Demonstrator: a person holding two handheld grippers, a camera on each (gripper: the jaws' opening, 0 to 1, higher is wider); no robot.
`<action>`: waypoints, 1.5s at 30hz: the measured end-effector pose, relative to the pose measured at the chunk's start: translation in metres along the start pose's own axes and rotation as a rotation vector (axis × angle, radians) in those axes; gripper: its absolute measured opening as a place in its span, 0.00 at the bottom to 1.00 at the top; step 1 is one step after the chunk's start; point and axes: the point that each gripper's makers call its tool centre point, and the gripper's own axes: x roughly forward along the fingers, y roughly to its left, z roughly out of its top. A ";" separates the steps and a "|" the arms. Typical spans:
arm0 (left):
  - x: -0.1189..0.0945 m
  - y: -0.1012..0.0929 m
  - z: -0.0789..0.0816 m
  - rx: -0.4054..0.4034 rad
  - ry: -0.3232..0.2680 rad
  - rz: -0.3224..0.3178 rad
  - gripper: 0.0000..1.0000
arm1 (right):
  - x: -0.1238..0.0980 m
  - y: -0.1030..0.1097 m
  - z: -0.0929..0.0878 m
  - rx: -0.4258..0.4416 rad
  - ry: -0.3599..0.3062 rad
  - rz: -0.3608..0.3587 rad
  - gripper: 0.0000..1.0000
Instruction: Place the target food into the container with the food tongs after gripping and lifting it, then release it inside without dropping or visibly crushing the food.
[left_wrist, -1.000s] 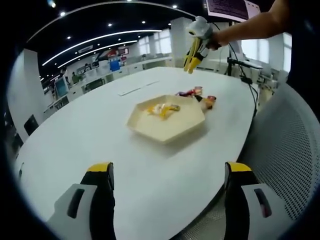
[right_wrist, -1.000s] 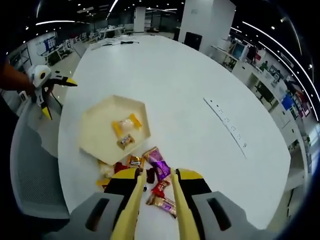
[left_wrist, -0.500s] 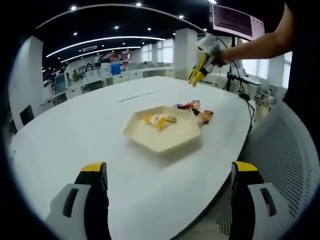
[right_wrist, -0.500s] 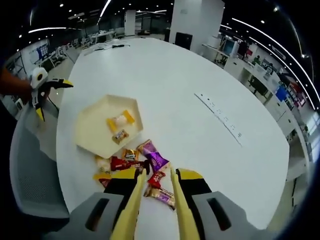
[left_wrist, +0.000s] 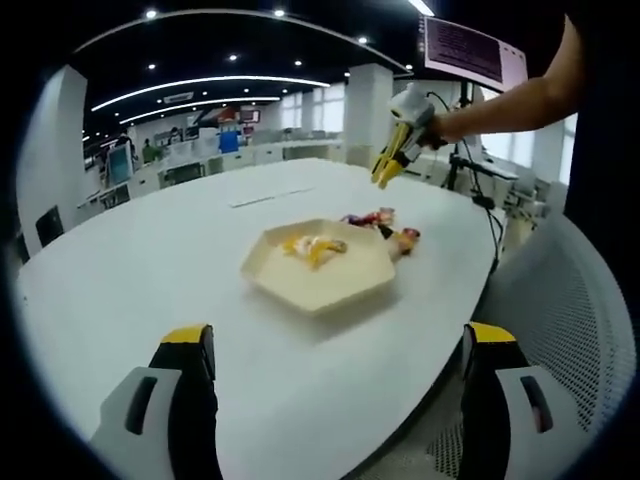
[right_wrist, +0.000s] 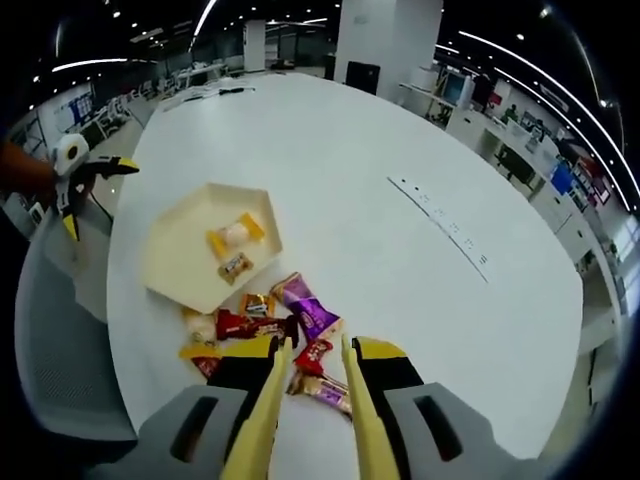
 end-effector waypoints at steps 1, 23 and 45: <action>0.000 0.001 0.000 -0.002 -0.001 0.002 1.00 | 0.003 0.000 -0.003 0.002 0.005 -0.002 0.28; 0.001 0.001 -0.006 0.022 0.040 0.018 0.99 | 0.053 -0.003 -0.026 0.120 0.030 -0.048 0.28; 0.000 0.004 -0.009 0.033 0.054 0.031 0.98 | 0.064 -0.006 -0.037 0.196 0.050 -0.100 0.27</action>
